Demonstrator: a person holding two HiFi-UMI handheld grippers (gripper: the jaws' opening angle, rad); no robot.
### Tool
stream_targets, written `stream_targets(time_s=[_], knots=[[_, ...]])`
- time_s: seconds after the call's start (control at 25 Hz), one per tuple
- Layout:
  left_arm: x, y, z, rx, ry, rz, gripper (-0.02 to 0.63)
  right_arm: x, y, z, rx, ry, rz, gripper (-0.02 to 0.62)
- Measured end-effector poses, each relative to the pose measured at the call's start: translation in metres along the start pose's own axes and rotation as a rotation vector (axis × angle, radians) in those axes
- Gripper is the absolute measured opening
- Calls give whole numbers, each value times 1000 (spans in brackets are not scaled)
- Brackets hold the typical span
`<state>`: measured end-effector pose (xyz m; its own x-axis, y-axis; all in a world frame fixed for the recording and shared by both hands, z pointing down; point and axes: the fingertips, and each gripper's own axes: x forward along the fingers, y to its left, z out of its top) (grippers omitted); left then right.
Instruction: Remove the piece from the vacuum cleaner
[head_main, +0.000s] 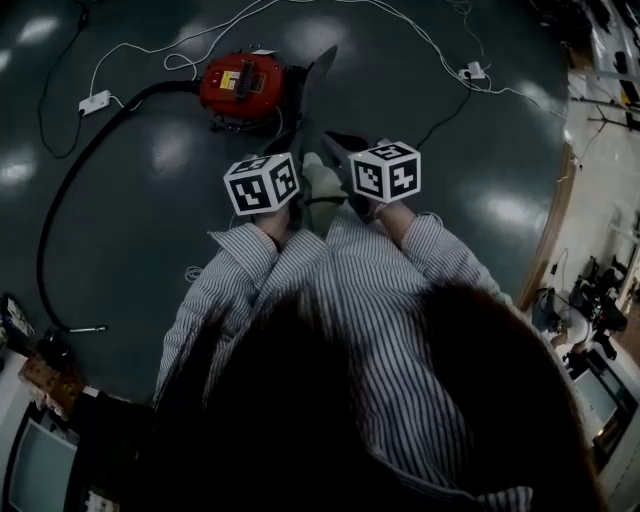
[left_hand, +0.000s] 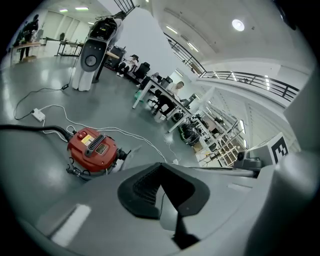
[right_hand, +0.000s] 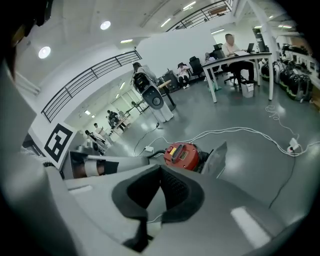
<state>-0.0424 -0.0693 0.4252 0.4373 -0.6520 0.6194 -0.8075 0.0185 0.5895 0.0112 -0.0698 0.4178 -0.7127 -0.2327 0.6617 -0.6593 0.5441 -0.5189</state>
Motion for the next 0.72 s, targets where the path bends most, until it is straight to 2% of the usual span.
stream_targets(time_s=[0.24, 0.48, 0.72], knots=[[37, 29, -12, -121, 24, 34, 6, 43, -26, -8, 41, 76, 9, 2], [70, 74, -49, -196, 73, 99, 6, 91, -64, -40, 95, 144, -21, 3], [105, 118, -81, -225, 101, 118, 6, 142, -106, -68, 157, 196, -38, 3]])
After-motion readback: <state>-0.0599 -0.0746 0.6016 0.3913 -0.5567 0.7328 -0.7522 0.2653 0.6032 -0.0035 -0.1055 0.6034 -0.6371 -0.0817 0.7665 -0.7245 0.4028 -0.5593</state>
